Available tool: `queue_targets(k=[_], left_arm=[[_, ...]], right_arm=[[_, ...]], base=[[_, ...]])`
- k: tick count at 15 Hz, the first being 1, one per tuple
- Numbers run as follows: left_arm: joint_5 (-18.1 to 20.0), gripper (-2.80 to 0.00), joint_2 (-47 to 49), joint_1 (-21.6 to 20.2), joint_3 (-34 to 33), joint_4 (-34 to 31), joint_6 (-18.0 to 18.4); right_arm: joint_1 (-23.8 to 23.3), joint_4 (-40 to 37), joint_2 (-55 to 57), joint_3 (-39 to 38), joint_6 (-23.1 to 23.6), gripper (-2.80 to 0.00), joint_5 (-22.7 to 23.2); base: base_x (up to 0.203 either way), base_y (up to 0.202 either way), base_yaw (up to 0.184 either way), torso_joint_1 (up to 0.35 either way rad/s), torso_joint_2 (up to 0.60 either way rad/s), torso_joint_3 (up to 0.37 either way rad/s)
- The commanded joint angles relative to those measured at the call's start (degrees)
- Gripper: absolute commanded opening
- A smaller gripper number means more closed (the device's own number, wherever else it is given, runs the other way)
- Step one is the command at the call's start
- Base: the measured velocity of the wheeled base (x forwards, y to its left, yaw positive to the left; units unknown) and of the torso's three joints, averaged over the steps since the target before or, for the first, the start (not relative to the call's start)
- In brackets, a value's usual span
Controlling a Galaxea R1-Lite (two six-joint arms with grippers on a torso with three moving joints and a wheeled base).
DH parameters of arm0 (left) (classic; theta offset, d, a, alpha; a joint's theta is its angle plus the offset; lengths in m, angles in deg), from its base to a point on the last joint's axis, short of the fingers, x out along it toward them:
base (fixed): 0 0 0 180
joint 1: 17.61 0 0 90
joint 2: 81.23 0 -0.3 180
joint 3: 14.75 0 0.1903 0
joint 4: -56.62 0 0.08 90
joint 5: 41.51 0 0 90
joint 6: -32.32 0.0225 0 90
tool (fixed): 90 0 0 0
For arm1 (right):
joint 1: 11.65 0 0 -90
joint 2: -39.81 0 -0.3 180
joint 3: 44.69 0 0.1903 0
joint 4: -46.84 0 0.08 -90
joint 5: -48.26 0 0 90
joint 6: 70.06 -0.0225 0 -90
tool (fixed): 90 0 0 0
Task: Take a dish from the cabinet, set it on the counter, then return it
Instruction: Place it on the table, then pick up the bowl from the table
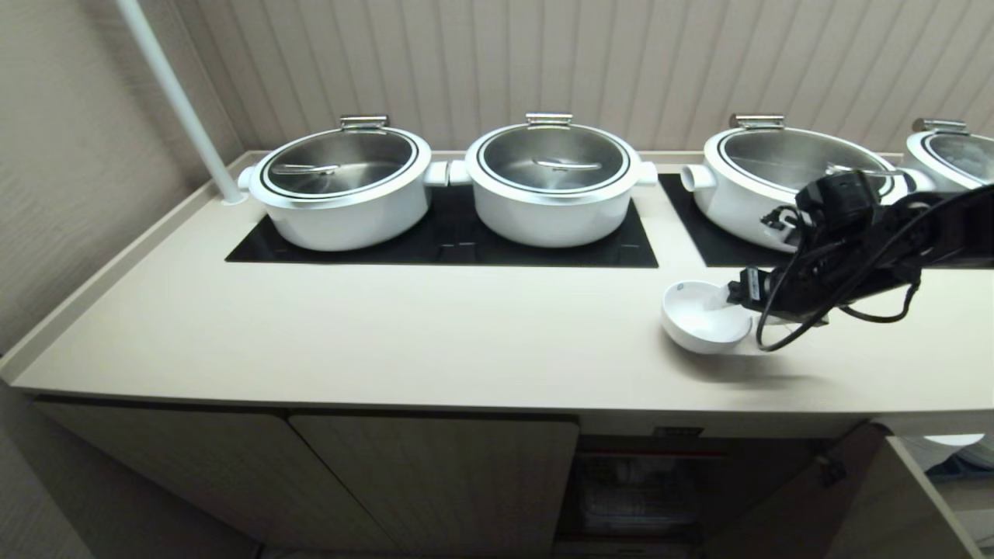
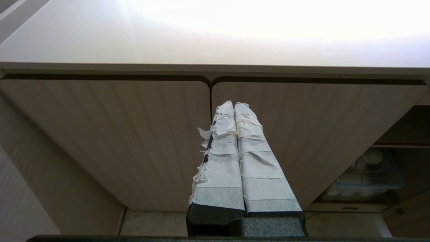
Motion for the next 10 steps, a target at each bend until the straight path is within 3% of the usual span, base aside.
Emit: queue_targets(k=[1, 10], left_arm=[[0.0, -2.8, -0.02, 0.01, -0.02, 0.02, -0.03], [0.0, -2.8, -0.02, 0.01, 0.04, 0.02, -0.03]], right_arm=[[0.11, -0.11, -1.24, -0.02, -0.05, 0.0, 0.03], [-0.04, -0.11, -7.32, -1.31, 5.51, 0.0, -3.02]], base=[[0.0, 0.0, 0.0, 0.0, 0.0, 0.0], [0.0, 0.0, 0.0, 0.0, 0.0, 0.0]])
